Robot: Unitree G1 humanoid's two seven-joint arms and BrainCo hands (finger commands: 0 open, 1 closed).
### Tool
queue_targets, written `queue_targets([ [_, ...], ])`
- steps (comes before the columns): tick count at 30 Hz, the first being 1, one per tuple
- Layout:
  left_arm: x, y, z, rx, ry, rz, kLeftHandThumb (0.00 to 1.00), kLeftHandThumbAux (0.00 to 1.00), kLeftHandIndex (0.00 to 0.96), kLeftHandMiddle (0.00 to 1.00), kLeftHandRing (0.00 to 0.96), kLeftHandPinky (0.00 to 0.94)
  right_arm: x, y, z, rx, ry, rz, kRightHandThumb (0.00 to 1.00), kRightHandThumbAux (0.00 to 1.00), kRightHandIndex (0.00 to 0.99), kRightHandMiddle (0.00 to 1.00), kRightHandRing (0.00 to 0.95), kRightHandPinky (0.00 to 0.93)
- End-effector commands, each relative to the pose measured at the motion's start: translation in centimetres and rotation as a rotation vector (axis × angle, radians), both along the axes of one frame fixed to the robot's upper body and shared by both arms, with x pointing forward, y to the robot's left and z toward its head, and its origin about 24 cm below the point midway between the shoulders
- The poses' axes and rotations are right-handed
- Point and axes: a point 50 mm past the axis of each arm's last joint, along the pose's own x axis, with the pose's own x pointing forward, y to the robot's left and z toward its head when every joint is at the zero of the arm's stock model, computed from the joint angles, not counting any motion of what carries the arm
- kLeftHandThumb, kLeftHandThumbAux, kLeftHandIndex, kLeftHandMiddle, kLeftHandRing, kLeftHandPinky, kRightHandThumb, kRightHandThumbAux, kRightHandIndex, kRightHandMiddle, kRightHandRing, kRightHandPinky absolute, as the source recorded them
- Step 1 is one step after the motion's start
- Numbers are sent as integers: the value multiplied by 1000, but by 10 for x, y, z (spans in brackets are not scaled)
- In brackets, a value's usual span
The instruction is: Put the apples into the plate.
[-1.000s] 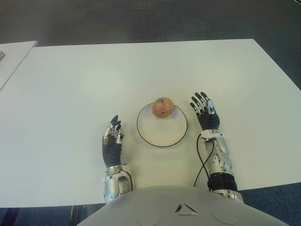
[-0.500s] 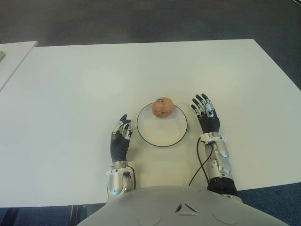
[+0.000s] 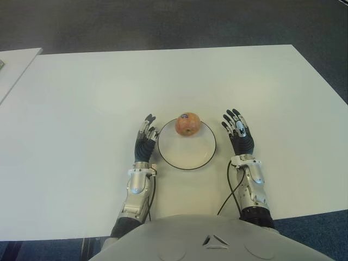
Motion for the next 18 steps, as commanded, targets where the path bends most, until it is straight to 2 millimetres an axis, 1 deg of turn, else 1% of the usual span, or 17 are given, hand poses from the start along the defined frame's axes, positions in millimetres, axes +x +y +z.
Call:
queue_targets([
  [1,-16,4,-25,37,134,-29,78,521,1,0,0,0,-21,-4,-21,-16,103,-8,123,477,118,145,100,111],
  [6,-16,3,-29,52,153,-45,73,507,0,0,0,0,-24,-6,-21,-32,96,-13,122,490,113,137,95,98],
  [12,-16,2,-31,60,165,-59,75,460,0,0,0,0,-27,-7,-21,-39,92,-27,118,515,96,111,73,83],
  [18,-17,1,-32,43,170,-68,81,445,0,0,0,0,-30,-8,-23,-47,99,-39,111,512,100,119,77,76],
])
